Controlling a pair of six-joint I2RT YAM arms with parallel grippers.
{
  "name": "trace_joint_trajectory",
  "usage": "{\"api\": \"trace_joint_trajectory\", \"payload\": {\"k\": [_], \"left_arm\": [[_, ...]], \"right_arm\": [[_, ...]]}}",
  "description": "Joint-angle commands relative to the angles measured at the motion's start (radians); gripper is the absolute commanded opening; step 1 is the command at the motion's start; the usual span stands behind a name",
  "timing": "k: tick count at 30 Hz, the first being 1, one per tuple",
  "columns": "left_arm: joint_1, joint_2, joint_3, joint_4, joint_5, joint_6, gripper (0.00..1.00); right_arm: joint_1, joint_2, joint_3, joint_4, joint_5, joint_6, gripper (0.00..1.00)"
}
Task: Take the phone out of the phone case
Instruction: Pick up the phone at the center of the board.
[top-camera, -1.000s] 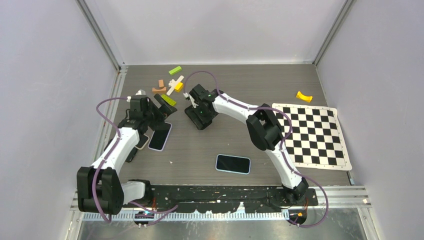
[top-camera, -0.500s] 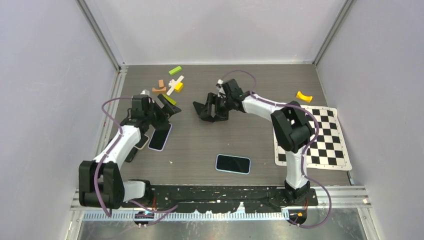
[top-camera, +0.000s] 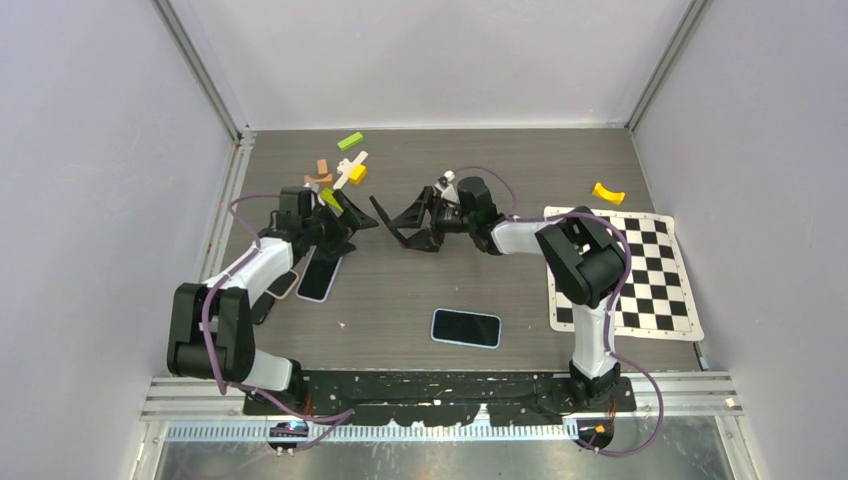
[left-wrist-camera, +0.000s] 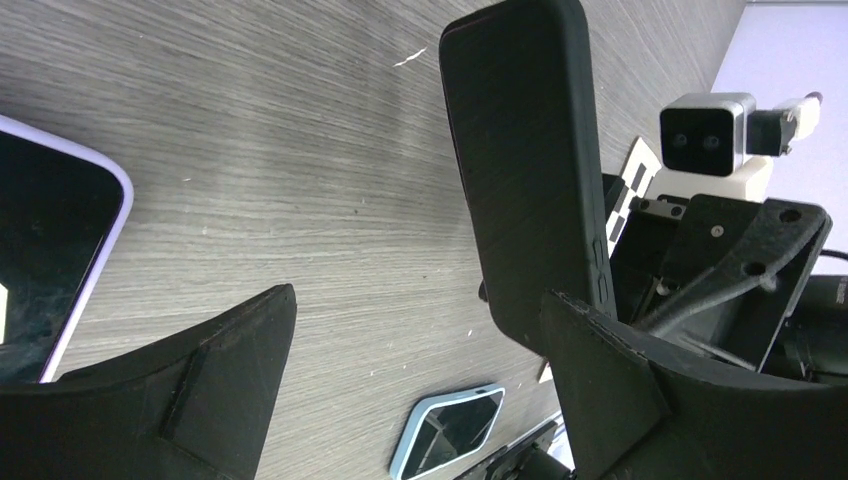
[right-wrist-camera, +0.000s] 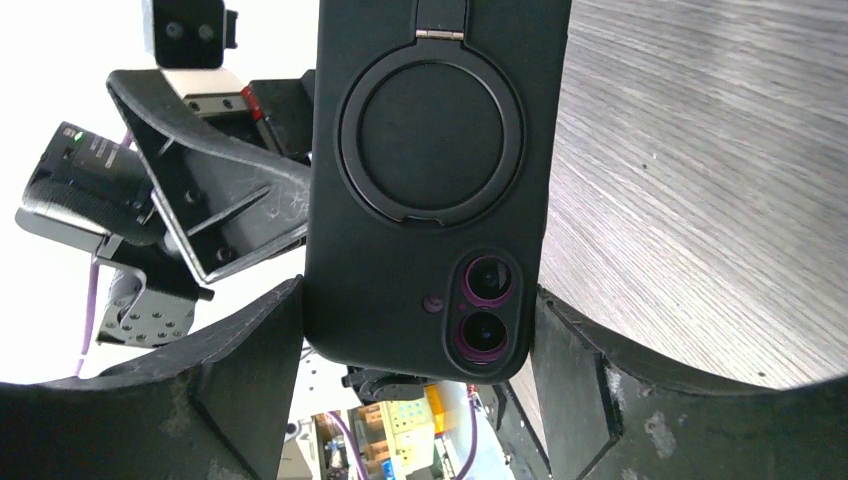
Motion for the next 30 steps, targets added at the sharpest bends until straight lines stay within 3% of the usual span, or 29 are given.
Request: {"api": "trace_joint_trajectory", "payload": {"k": [1, 11, 20, 22, 28, 30], "left_arm": [[-0.002, 0.006, 0.035, 0.096, -0.027, -0.053, 0.96], [-0.001, -0.101, -0.044, 0.166, -0.147, -0.116, 0.95], [-0.002, -0.041, 0.057, -0.042, -0.158, -0.087, 0.86], [-0.002, -0.042, 0.063, -0.061, -0.164, -0.081, 0.8], [-0.002, -0.042, 0.063, -0.063, -0.119, -0.02, 0.47], [-0.002, -0.032, 0.07, -0.076, -0.092, 0.018, 0.42]], "right_arm": [[0.019, -0.063, -0.028, 0.145, -0.043, 0.0, 0.27], [0.07, -0.124, -0.04, 0.056, -0.023, -0.107, 0.26], [0.141, -0.163, 0.002, -0.066, 0.011, -0.225, 0.26], [0.154, -0.173, 0.015, -0.106, 0.026, -0.277, 0.26], [0.183, -0.197, 0.082, -0.286, 0.062, -0.422, 0.26], [0.186, -0.212, 0.097, -0.327, 0.068, -0.462, 0.26]]}}
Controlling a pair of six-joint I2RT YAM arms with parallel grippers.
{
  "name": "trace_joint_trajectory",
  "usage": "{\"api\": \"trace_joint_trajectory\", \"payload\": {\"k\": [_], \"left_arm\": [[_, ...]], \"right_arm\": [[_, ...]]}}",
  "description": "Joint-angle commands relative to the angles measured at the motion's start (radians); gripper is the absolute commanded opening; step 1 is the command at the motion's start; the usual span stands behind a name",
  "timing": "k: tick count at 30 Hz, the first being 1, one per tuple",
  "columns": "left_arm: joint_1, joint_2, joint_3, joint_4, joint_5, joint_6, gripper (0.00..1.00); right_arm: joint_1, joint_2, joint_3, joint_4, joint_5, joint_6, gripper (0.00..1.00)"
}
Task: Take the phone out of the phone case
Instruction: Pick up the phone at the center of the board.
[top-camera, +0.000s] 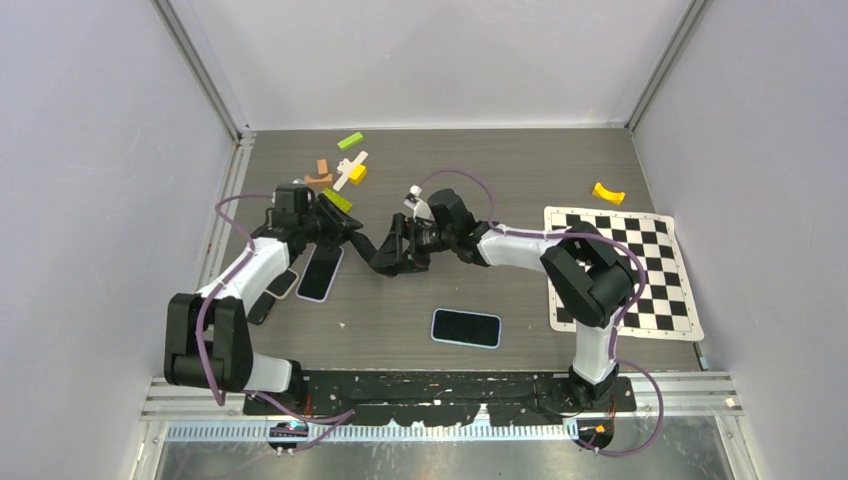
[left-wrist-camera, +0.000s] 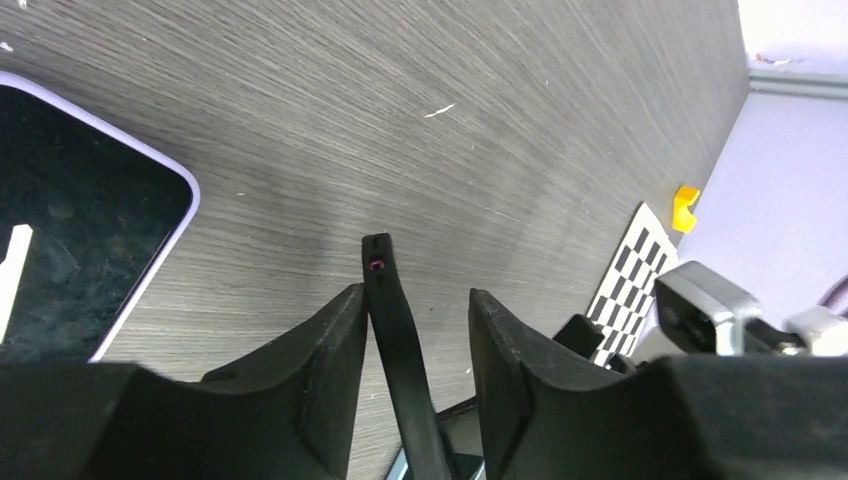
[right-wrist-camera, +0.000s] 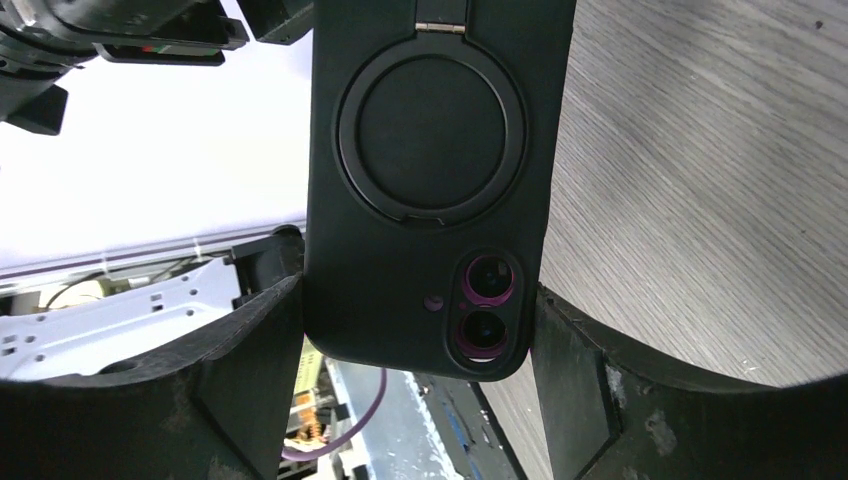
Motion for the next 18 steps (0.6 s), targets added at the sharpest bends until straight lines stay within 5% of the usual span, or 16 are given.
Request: {"api": "trace_joint_trajectory", "payload": {"k": [1, 4, 8, 10, 15, 18], "left_arm": [[-0.003, 0.015, 0.046, -0.028, 0.056, 0.096, 0.42], [-0.002, 0.03, 0.044, -0.02, 0.094, 0.108, 0.36], [-0.003, 0.045, 0.051, -0.003, 0.131, 0.108, 0.01], [-0.005, 0.046, 0.061, -0.004, 0.134, 0.109, 0.0], [-0.006, 0.042, 0.119, -0.074, 0.086, 0.131, 0.0], [-0.006, 0.047, 0.152, -0.118, 0.056, 0.148, 0.0]], "right_arm": [[0.014, -0.108, 0.087, -0.064, 0.011, -0.149, 0.26], [0.018, -0.126, 0.11, -0.113, 0.016, -0.198, 0.26], [0.029, -0.128, 0.141, -0.172, 0.033, -0.24, 0.27], [0.035, -0.128, 0.158, -0.218, 0.063, -0.276, 0.32], [0.072, -0.201, 0.177, -0.398, 0.276, -0.441, 0.8], [0.119, -0.265, 0.153, -0.422, 0.399, -0.51, 0.9]]}}
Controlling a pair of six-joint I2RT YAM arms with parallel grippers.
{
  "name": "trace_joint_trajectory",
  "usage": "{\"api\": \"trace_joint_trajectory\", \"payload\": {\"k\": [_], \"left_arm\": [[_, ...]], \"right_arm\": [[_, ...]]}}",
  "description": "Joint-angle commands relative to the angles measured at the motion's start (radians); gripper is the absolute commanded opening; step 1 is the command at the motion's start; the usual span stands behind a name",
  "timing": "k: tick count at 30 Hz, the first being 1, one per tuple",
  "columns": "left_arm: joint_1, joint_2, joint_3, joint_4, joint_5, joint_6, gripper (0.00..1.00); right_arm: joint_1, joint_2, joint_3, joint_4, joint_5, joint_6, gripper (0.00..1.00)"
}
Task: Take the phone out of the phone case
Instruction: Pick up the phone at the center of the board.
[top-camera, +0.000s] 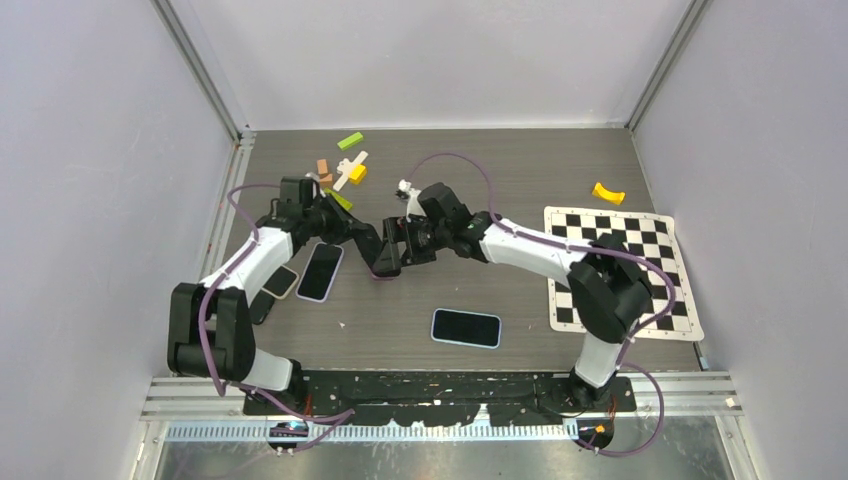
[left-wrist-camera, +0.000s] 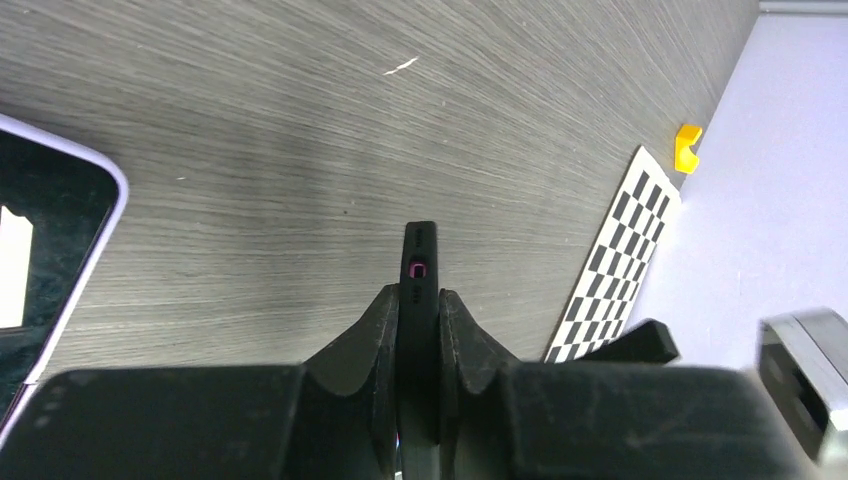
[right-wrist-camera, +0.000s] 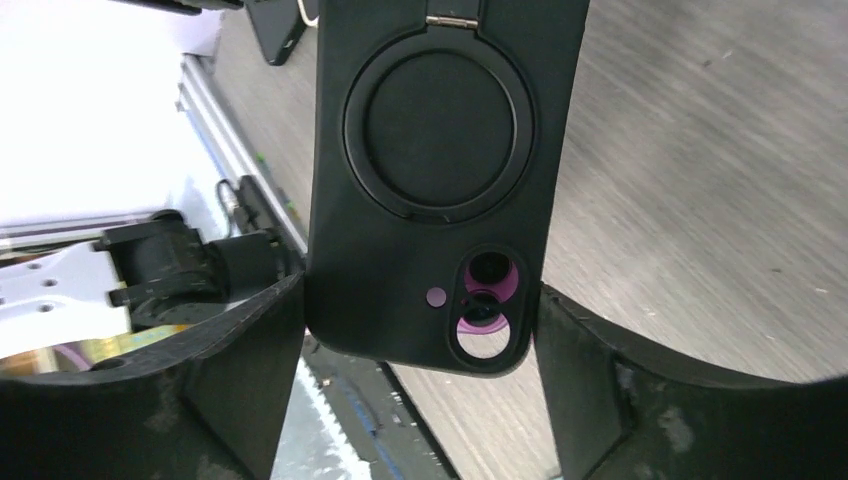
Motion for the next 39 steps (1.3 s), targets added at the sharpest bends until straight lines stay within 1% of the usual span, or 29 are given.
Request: {"api": "trace_joint_trajectory", "payload": {"k": [1, 4, 6, 10, 11, 13, 14, 15, 16, 18, 20, 27, 34, 36, 38, 39], "left_arm": [[0.006, -0.004, 0.079, -0.058, -0.047, 0.077, 0.0], [0.004, 0.007, 0.084, -0.063, -0.049, 0.076, 0.0], [0.004, 0.012, 0.086, -0.065, -0.054, 0.075, 0.0], [0.003, 0.013, 0.098, -0.073, -0.053, 0.076, 0.0], [0.003, 0.012, 0.101, -0.075, -0.051, 0.078, 0.0], [0.002, 0.008, 0.109, -0.084, -0.044, 0.088, 0.0], [0.003, 0.006, 0.113, -0.089, -0.038, 0.094, 0.0], [0.002, 0.005, 0.116, -0.095, -0.032, 0.1, 0.0], [0.003, 0.004, 0.119, -0.102, -0.023, 0.108, 0.0], [0.002, 0.003, 0.12, -0.112, -0.007, 0.116, 0.0], [0.002, 0.003, 0.117, -0.111, 0.018, 0.117, 0.0], [0.002, 0.001, 0.112, -0.106, 0.075, 0.11, 0.0], [0.002, 0.004, 0.114, -0.105, 0.092, 0.088, 0.0], [0.002, 0.004, 0.118, -0.112, 0.094, 0.073, 0.0], [0.002, 0.004, 0.119, -0.117, 0.094, 0.054, 0.0], [0.002, 0.002, 0.12, -0.12, 0.092, 0.044, 0.0]], "right_arm": [[0.065, -0.182, 0.029, -0.055, 0.245, -0.207, 0.91], [0.138, -0.213, 0.027, -0.06, 0.391, -0.272, 0.94], [0.177, -0.215, 0.026, -0.052, 0.523, -0.303, 0.94], [0.252, -0.192, 0.034, -0.044, 0.654, -0.368, 0.95], [0.263, -0.177, 0.039, -0.049, 0.662, -0.395, 0.95], [0.285, -0.159, 0.04, -0.056, 0.662, -0.433, 0.89], [0.291, -0.151, 0.038, -0.058, 0.636, -0.455, 0.81], [0.291, -0.148, 0.032, -0.063, 0.622, -0.464, 0.78], [0.292, -0.146, 0.029, -0.065, 0.596, -0.483, 0.71], [0.292, -0.144, 0.018, -0.068, 0.551, -0.516, 0.65], [0.292, -0.142, 0.01, -0.067, 0.526, -0.539, 0.64], [0.293, -0.114, 0.022, -0.057, 0.525, -0.565, 0.66], [0.299, -0.1, 0.026, -0.051, 0.512, -0.595, 0.75], [0.311, -0.102, 0.016, -0.031, 0.542, -0.604, 0.77], [0.341, -0.1, 0.011, -0.004, 0.606, -0.617, 0.81], [0.352, -0.09, 0.012, 0.008, 0.672, -0.624, 0.83]]}}
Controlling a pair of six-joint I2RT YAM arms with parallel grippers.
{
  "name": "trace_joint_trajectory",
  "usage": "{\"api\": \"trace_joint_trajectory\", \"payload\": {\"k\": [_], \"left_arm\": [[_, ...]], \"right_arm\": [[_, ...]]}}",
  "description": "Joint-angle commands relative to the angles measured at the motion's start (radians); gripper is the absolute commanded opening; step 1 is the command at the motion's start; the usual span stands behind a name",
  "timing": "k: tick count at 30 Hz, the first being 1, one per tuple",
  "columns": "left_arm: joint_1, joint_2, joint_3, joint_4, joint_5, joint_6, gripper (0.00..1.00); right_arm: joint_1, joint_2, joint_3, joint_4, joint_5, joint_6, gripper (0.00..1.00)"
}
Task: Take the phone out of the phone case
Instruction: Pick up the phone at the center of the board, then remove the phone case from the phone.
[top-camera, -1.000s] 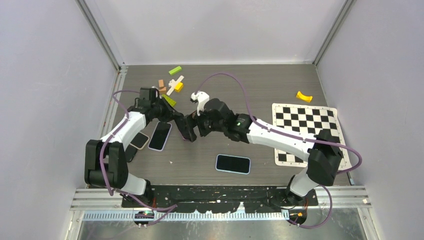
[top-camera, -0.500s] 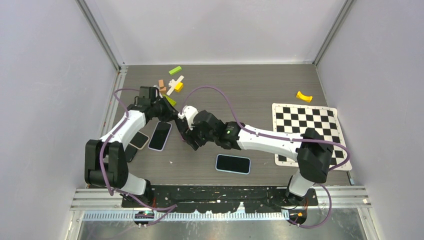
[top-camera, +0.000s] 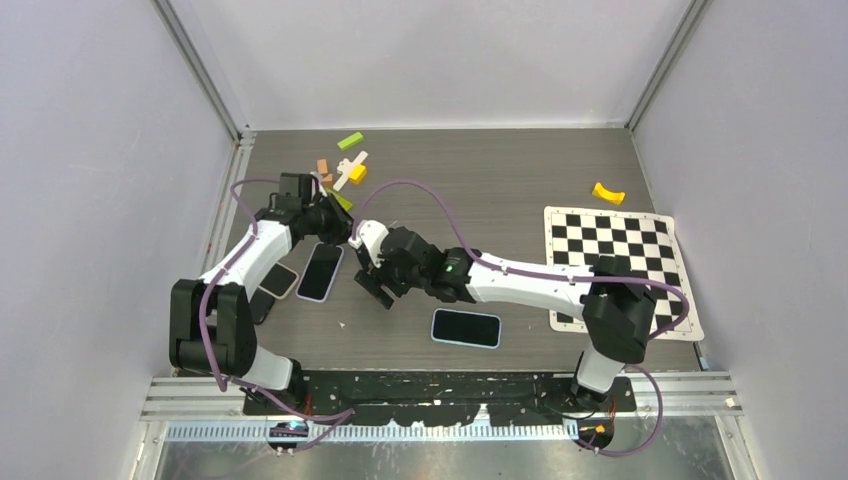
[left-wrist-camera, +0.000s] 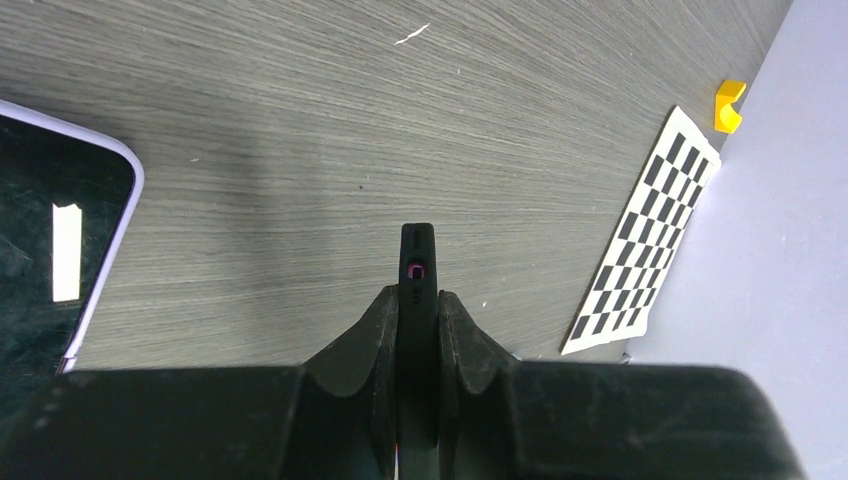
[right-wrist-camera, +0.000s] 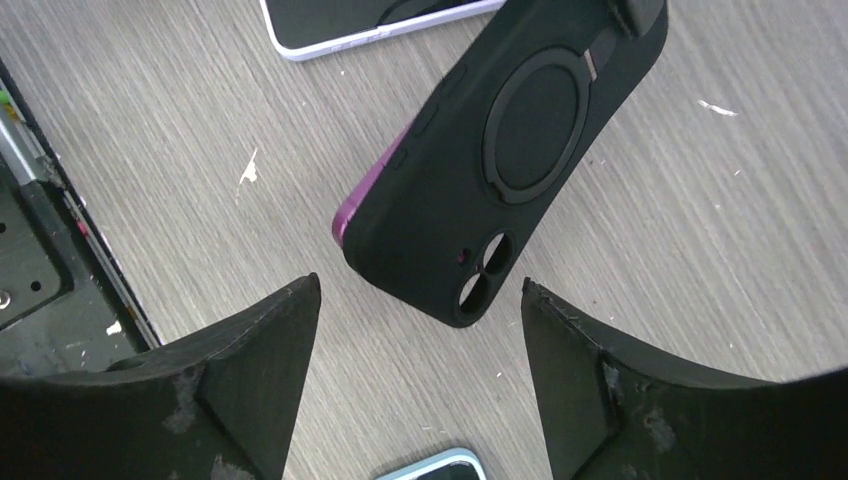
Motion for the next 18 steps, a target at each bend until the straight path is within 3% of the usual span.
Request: {"api": "trace_joint_trajectory", "payload": {"k": [1, 7, 13, 18], "left_arm": [[0.0, -0.025, 0.047, 0.005, 0.042, -0.062, 0.0], [0.0, -0.056, 0.022, 0.0, -0.018, -0.115, 0.0], [0.0, -0.089, -0.006, -0.008, -0.073, -0.16, 0.0], [0.0, -0.091, -0.032, 0.0, -0.077, -0.179, 0.0]], "right_arm": [[0.067, 0.009, 0.017, 0.105, 0.167, -0.04, 0.85], [0.126, 0.11, 0.106, 0.151, 0.496, 0.082, 0.87], [0.154, 0.226, 0.217, 0.119, 0.758, 0.17, 0.76], [0.153, 0.275, 0.295, 0.094, 0.798, 0.185, 0.6]]}}
